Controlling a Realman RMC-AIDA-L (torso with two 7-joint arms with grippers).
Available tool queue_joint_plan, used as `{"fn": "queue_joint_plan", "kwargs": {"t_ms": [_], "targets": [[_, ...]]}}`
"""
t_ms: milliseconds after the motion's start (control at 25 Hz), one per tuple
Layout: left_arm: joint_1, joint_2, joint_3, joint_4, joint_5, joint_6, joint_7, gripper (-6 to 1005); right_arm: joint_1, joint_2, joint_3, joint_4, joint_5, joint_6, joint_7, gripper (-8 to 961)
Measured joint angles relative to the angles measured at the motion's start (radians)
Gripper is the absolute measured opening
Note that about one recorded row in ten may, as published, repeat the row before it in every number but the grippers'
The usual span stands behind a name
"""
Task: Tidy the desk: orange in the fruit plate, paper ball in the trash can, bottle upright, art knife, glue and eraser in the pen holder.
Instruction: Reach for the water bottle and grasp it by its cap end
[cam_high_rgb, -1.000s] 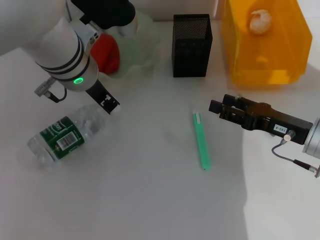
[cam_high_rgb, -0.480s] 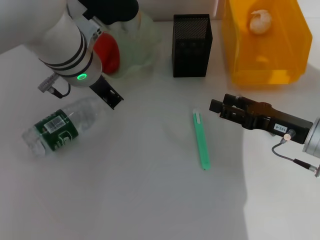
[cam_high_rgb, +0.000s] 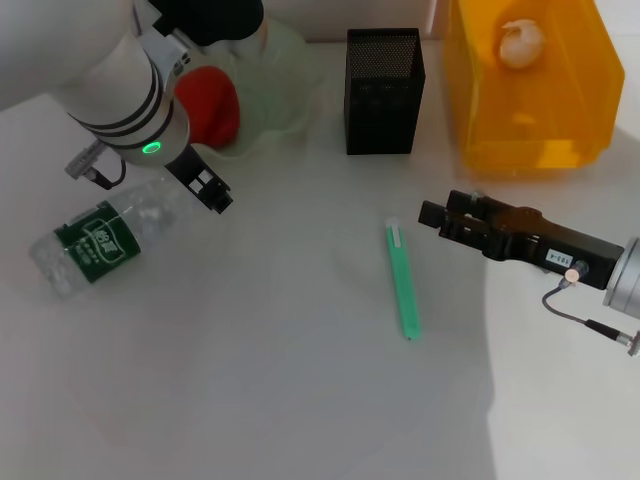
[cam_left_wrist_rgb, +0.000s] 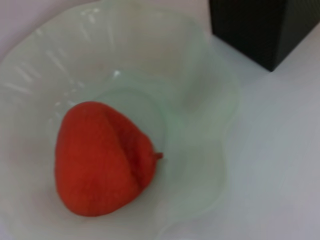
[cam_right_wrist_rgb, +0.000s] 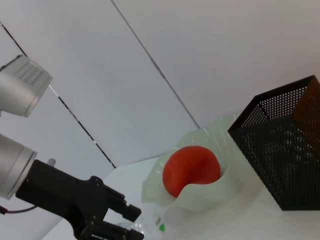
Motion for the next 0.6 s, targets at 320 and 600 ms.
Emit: {"fn": "queue_joint_plan", "kwargs": {"t_ms": [320,600], "targets": [[0.004,-0.001,-0.001,0.000,0.014,-0.002,-0.005,648,0.001,0.000,0.000,0.005,0.000,0.000,-0.004,729],[0.002,0.002,-0.013,0.002,0.030,-0.018,-0.005,858,0.001,0.000,0.000,0.005,0.000,0.000,-0.004,729]]}}
